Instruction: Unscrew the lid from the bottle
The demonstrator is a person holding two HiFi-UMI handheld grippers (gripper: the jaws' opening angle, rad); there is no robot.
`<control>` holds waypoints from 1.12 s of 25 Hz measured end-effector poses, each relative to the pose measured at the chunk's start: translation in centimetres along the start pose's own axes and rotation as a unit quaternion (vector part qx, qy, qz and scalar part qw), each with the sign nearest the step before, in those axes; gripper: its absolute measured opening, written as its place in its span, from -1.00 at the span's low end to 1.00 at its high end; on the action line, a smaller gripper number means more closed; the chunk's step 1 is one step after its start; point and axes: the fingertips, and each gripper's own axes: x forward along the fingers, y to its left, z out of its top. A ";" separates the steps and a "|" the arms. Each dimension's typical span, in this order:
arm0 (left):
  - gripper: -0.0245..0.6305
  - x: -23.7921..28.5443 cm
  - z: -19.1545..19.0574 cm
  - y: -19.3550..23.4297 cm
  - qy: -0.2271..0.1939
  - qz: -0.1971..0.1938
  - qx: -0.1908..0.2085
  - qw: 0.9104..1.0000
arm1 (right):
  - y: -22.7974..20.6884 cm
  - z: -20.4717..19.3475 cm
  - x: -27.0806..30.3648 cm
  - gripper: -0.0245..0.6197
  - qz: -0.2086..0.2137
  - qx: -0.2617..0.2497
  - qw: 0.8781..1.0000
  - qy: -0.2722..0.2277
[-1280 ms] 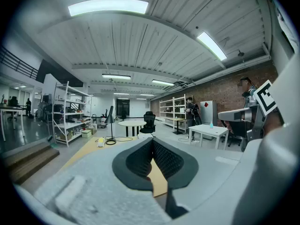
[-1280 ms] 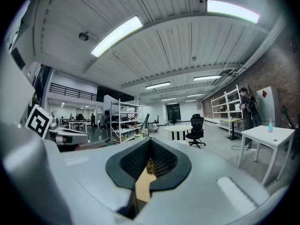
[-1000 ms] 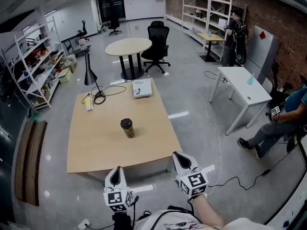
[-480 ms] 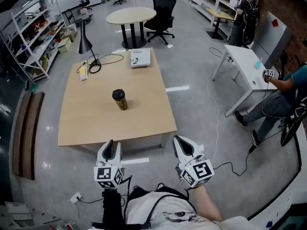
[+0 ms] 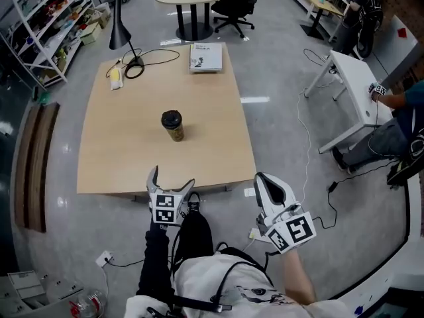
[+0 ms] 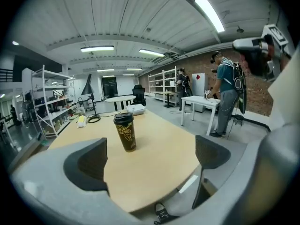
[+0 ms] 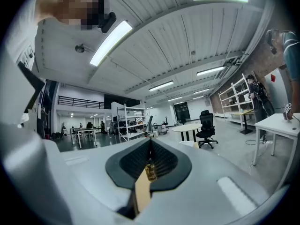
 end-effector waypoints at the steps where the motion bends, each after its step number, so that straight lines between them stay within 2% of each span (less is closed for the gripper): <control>1: 0.91 2.0 -0.3 1.1 -0.007 0.009 0.002 1.000 | -0.2 0.0 1.3 -0.90 0.001 -0.008 1.000 0.006; 4: 0.90 8.0 -0.8 5.5 -0.027 0.045 -0.017 0.998 | -1.7 0.0 6.2 -0.90 -0.009 -0.021 0.999 0.025; 6: 0.90 12.1 -1.7 7.7 -0.016 0.054 -0.031 0.998 | -2.8 -0.1 10.0 -0.90 -0.021 -0.016 0.999 0.037; 11: 0.90 20.1 -5.4 9.0 0.035 0.002 -0.009 0.999 | -3.7 0.6 19.2 -0.90 -0.021 -0.026 0.998 0.062; 15: 0.89 24.1 -4.8 9.6 0.025 -0.020 0.008 0.999 | -4.2 0.4 23.8 -0.90 -0.023 -0.034 0.996 0.081; 19: 0.88 26.0 -4.2 8.1 0.020 -0.064 0.031 0.997 | -5.3 -1.1 25.4 -0.90 -0.042 -0.035 0.992 0.111; 20: 0.82 26.2 -4.1 8.0 0.024 -0.070 0.033 0.997 | -5.6 -1.4 25.6 -0.90 -0.048 -0.034 0.991 0.117; 22: 0.47 26.4 -3.9 8.1 0.038 -0.072 0.039 0.996 | -6.2 -2.1 25.9 -0.90 -0.056 -0.028 0.990 0.126; 25: 0.35 26.6 -4.0 8.4 0.052 -0.084 0.041 0.994 | -6.7 -3.4 26.0 -0.90 -0.061 -0.018 0.988 0.140; 28: 0.30 26.8 -3.9 8.4 0.063 -0.121 0.007 0.991 | -6.6 -5.0 26.4 -0.90 -0.049 0.000 0.988 0.148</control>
